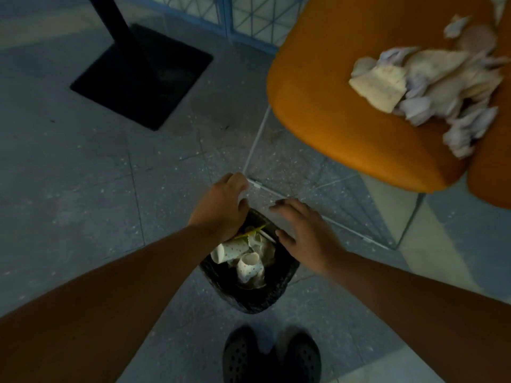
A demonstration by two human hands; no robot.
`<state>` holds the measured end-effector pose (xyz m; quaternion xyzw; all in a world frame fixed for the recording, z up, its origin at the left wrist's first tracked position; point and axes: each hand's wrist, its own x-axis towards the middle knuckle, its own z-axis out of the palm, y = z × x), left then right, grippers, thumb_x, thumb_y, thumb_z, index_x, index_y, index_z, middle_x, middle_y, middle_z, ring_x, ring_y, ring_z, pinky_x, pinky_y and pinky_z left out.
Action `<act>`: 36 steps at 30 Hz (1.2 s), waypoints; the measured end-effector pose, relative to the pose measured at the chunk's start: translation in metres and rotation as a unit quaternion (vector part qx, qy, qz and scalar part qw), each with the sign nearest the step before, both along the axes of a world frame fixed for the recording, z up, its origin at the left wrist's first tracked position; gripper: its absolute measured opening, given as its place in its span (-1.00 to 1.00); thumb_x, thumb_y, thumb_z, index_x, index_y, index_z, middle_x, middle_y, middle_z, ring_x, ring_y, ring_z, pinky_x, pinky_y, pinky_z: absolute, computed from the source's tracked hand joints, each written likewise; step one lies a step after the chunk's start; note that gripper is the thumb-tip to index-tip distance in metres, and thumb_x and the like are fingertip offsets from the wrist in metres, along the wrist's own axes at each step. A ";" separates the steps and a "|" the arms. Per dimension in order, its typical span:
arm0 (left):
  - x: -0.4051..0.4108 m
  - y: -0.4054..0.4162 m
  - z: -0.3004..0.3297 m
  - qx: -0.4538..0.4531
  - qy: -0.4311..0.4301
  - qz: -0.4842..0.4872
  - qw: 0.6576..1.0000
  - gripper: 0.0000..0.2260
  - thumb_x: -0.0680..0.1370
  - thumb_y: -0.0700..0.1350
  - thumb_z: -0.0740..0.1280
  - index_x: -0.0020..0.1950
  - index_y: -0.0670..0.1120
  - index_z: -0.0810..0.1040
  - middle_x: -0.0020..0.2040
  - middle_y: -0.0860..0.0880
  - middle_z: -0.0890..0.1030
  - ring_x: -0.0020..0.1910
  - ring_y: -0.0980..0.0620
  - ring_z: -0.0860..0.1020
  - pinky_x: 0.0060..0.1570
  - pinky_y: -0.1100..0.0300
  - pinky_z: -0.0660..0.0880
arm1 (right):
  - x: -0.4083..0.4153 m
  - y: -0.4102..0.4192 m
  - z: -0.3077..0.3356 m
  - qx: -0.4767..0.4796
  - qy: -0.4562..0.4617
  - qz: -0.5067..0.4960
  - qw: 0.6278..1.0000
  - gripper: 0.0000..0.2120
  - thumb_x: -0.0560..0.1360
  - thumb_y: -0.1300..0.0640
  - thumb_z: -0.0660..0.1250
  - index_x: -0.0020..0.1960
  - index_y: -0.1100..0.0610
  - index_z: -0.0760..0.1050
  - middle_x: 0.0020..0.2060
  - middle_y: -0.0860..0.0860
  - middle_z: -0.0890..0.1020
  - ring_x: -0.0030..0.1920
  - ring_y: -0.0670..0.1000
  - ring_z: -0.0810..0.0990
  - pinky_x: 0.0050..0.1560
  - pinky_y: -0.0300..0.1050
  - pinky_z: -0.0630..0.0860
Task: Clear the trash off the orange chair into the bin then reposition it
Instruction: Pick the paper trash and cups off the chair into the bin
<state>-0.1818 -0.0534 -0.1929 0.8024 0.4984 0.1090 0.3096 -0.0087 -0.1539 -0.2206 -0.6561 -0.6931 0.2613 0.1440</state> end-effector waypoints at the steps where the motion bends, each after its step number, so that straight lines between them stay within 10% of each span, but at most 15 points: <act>1: 0.006 0.008 0.018 0.006 -0.012 -0.003 1.000 -0.86 0.53 -0.19 0.32 0.07 -0.10 0.46 -0.02 -0.01 0.47 -0.11 0.01 0.47 -0.16 0.15 0.44 | 0.005 0.008 0.019 0.005 0.005 -0.009 1.000 -0.59 0.55 0.12 0.30 0.39 0.07 0.37 0.33 0.03 0.40 0.28 0.12 0.43 0.18 0.12 0.46; 16: 0.154 0.119 0.196 0.100 -0.067 -0.143 0.982 -0.86 0.56 -0.17 0.30 0.10 -0.11 0.42 0.06 -0.10 0.50 -0.06 -0.08 0.48 -0.11 0.00 0.49 | 0.144 0.097 0.167 0.111 -0.050 -0.175 0.977 -0.66 0.59 0.10 0.27 0.35 0.05 0.40 0.34 0.06 0.44 0.20 0.20 0.48 0.11 0.14 0.46; 26: 0.316 0.187 0.145 0.076 -0.064 -0.133 0.986 -0.80 0.54 -0.15 0.34 0.14 -0.12 0.47 0.08 -0.06 0.52 0.00 -0.06 0.51 -0.14 0.17 0.40 | 0.330 0.182 0.146 0.100 -0.033 -0.309 0.945 -0.63 0.50 0.19 0.34 0.29 0.13 0.39 0.24 0.17 0.44 0.21 0.24 0.41 0.09 0.18 0.45; 36: 0.486 0.249 0.079 0.002 0.004 -0.231 0.973 -0.54 0.58 -0.19 0.28 0.47 -0.05 0.27 0.49 -0.07 0.27 0.41 -0.13 0.32 0.28 0.01 0.40 | 0.466 0.249 0.090 -0.051 -0.101 -0.329 0.937 -0.35 0.40 0.25 0.41 0.42 0.23 0.25 0.34 0.22 0.36 0.36 0.27 0.31 0.32 0.16 0.28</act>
